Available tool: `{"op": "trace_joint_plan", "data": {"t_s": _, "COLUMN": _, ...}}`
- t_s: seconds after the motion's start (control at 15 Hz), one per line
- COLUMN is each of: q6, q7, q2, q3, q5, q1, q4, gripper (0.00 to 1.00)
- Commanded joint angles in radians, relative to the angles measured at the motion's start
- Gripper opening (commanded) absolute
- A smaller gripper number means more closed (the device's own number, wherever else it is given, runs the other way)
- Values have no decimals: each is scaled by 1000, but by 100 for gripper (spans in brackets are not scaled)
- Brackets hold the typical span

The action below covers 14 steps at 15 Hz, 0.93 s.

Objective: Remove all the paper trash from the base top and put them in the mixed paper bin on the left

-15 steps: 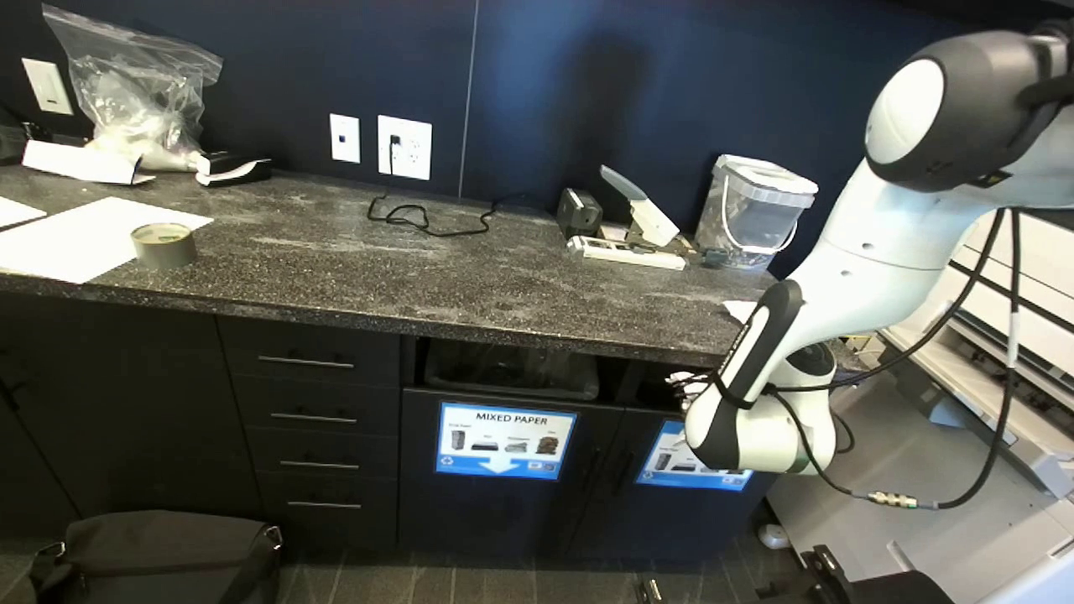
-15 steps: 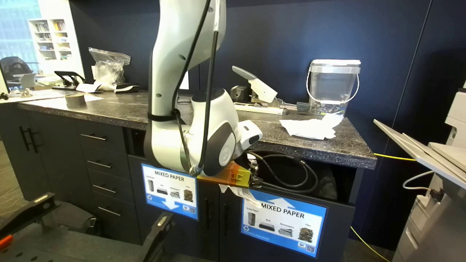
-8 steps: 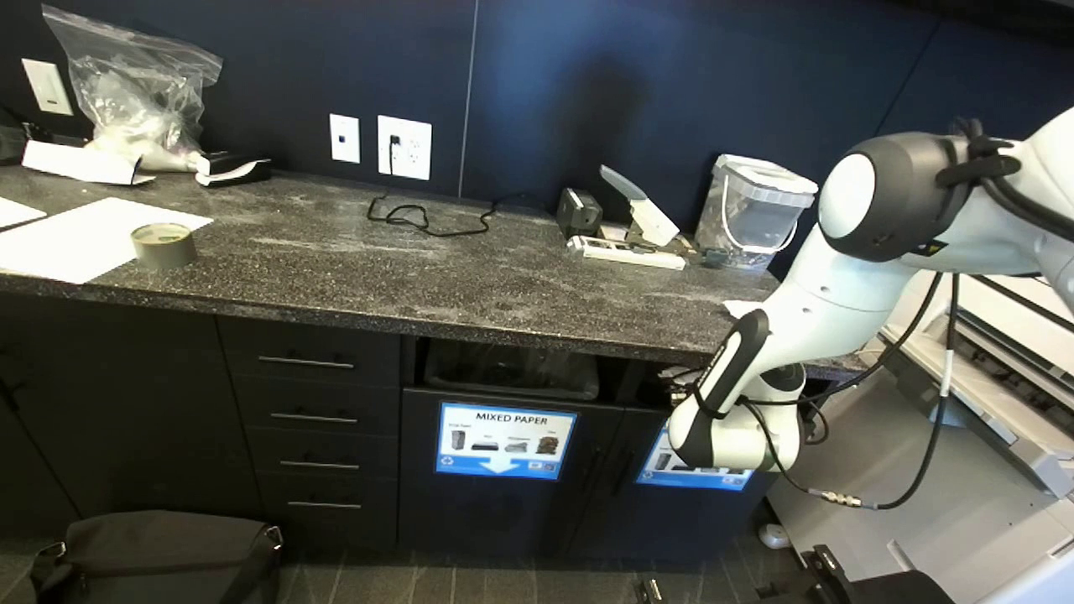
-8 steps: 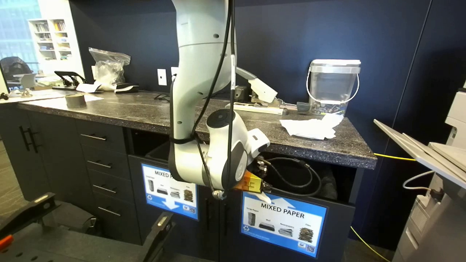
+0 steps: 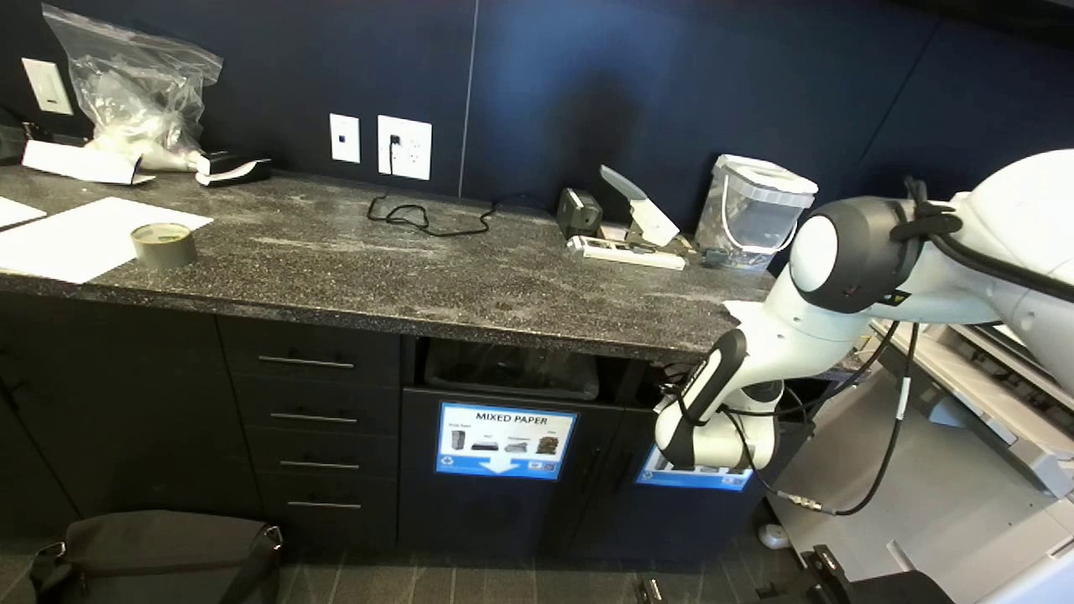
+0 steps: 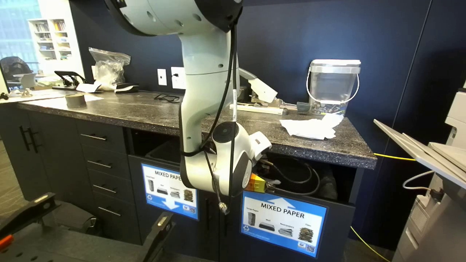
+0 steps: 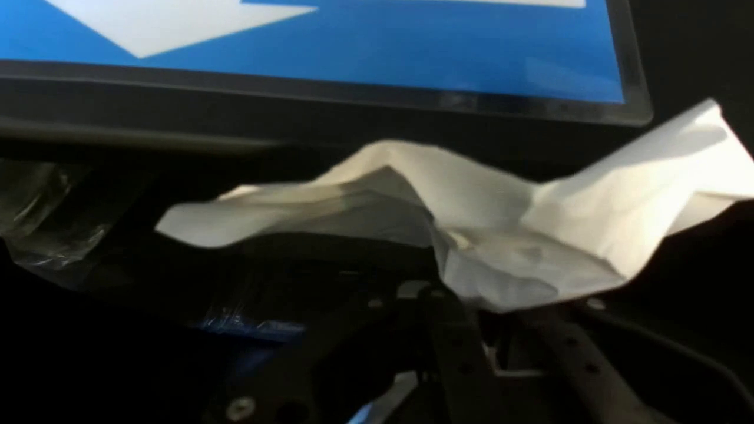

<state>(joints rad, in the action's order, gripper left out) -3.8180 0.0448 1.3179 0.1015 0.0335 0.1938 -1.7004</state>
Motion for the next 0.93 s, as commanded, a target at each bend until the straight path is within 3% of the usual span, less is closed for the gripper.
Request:
{"op": "trace_joint_plan", "data": {"t_s": 0.0, "q6": -46, "q7": -9, "q2": 87, "q3": -4, "q5": 10, "q1": 3, "q4": 152, "gripper": 13}}
{"op": "trace_joint_plan", "data": {"t_s": 0.87, "q6": -123, "q7": -97, "q2": 253, "q3": -42, "q5": 2, "q1": 13, "q4": 336, "gripper": 13}}
